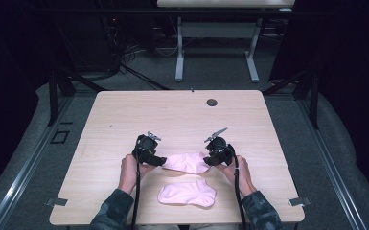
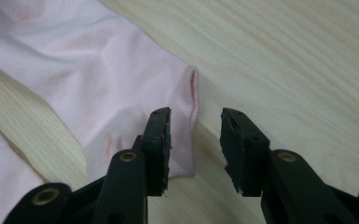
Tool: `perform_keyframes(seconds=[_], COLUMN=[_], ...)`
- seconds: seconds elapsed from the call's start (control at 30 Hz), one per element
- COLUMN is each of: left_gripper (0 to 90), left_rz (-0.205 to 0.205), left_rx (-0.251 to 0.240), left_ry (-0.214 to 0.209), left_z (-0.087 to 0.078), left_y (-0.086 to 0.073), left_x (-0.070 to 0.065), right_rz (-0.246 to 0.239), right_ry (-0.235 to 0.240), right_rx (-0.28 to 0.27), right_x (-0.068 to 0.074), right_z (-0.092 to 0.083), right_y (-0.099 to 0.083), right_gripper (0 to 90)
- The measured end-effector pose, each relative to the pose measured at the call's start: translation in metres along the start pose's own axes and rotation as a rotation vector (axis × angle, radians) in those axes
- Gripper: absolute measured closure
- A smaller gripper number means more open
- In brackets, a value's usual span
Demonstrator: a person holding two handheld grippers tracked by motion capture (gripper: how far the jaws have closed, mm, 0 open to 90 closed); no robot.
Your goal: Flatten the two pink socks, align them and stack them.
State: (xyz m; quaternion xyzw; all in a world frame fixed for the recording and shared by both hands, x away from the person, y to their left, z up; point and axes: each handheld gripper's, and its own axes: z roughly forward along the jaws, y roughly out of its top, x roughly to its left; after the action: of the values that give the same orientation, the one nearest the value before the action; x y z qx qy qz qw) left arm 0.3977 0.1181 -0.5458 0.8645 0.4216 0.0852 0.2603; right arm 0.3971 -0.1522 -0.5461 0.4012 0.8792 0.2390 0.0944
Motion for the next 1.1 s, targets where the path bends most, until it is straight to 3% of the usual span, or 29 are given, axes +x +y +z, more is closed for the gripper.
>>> perform_keyframes(seconds=[0.2,0.63,0.87,0.97,1.1], left_gripper=[51.8,66.7,80.9,87.4,87.9], left_rz=[0.028,0.026,0.041,0.041,0.033], left_rx=[0.03,0.044,0.019,-0.001,-0.018], left_ry=[0.0,-0.006,-0.01,-0.012,-0.011], left_z=[0.007,0.01,0.01,0.008,0.001], left_y=[-0.002,-0.006,-0.009,-0.01,-0.011], left_x=[-0.007,-0.009,-0.014,-0.015,-0.015], right_rz=[-0.029,-0.057,-0.036,-0.034,-0.032], right_ry=[-0.015,0.007,0.039,0.03,0.022], right_rx=[0.032,0.058,0.035,0.045,0.027], right_x=[0.004,0.008,0.008,0.007,0.007], right_z=[0.006,0.008,0.009,0.007,0.003], right_y=[-0.001,-0.002,-0.004,-0.004,-0.005], right_gripper=[63.5,77.2,83.7,84.5,84.5])
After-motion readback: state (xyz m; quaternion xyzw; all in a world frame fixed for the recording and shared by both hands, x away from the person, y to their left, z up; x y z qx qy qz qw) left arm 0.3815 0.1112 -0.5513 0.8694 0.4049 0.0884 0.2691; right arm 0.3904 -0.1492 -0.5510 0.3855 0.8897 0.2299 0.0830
